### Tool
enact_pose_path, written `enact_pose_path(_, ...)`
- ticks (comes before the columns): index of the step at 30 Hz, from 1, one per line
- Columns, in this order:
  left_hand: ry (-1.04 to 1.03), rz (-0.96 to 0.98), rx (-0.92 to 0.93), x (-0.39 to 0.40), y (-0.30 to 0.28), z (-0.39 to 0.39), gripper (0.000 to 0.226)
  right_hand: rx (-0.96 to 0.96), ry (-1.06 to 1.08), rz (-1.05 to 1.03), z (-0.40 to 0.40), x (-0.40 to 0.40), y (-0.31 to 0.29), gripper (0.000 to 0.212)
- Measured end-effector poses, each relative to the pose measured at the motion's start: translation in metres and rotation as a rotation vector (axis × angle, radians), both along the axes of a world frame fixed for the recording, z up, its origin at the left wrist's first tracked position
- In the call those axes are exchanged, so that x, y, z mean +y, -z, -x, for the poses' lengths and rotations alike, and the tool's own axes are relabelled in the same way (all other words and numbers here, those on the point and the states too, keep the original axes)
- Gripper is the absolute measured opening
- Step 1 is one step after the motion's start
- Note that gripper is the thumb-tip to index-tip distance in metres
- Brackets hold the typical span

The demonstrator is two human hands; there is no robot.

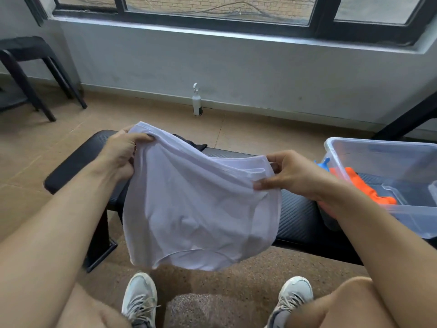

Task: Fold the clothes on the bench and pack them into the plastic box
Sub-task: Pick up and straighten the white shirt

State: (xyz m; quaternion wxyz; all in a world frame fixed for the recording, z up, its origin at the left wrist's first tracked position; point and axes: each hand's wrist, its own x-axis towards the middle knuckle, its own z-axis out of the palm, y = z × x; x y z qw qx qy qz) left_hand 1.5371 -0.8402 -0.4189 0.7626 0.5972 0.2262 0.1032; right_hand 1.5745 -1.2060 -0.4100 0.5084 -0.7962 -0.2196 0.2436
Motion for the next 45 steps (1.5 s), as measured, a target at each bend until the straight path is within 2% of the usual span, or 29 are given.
enact_pose_path(5,0.025,0.024,0.035,0.002,-0.003,0.005,0.048,0.011,-0.196,0.049,0.01,0.0,-0.013,0.043)
enact_pose_path(7,0.01,0.005,0.037,0.001,-0.004,0.007,0.051,0.008,-0.199,0.049,0.013,0.002,-0.013,0.042)
enact_pose_path(9,0.038,0.001,0.011,0.001,-0.005,0.01,0.049,0.016,-0.095,-0.02,0.014,0.006,-0.013,0.032)
enact_pose_path(14,0.205,0.078,-0.094,-0.005,-0.011,0.016,0.022,-0.045,0.394,-0.342,0.008,0.013,-0.007,0.017)
enact_pose_path(18,0.155,0.04,-0.122,-0.006,-0.012,0.015,0.016,-0.183,0.585,-0.285,-0.003,0.009,0.001,0.013)
enact_pose_path(20,0.095,-0.099,-0.12,-0.007,-0.009,0.012,0.017,-0.234,0.618,-0.229,-0.01,0.005,0.005,0.016)
enact_pose_path(24,0.064,-0.536,-0.106,-0.011,-0.008,0.017,0.014,-0.339,0.643,-0.1,-0.017,0.002,0.012,0.024)
enact_pose_path(26,0.026,-0.619,-0.126,-0.016,-0.015,0.021,0.015,-0.373,0.646,-0.045,-0.02,0.002,0.013,0.027)
enact_pose_path(28,-0.048,-0.603,-0.195,-0.021,-0.021,0.021,0.01,-0.404,0.649,0.008,-0.021,0.003,0.012,0.029)
enact_pose_path(30,-0.129,-0.592,-0.228,-0.026,-0.025,0.019,0.015,-0.439,0.656,0.038,-0.021,0.004,0.009,0.03)
enact_pose_path(33,-0.17,-0.379,-0.177,-0.029,-0.027,0.015,0.02,-0.452,0.664,0.083,-0.018,0.007,0.004,0.032)
enact_pose_path(35,-0.168,-0.301,-0.15,-0.034,-0.028,0.015,0.021,-0.395,0.662,0.017,-0.015,0.012,0.003,0.034)
enact_pose_path(38,-0.209,-0.356,-0.248,-0.044,-0.036,0.018,0.031,-0.292,0.659,-0.124,-0.01,0.017,0.0,0.03)
enact_pose_path(41,-0.252,-0.391,-0.335,-0.045,-0.039,0.018,0.039,-0.289,0.663,-0.158,-0.008,0.018,-0.002,0.032)
enact_pose_path(45,-0.222,-0.47,-0.244,-0.032,-0.026,0.016,0.04,-0.284,0.685,-0.091,-0.014,0.013,0.008,0.025)
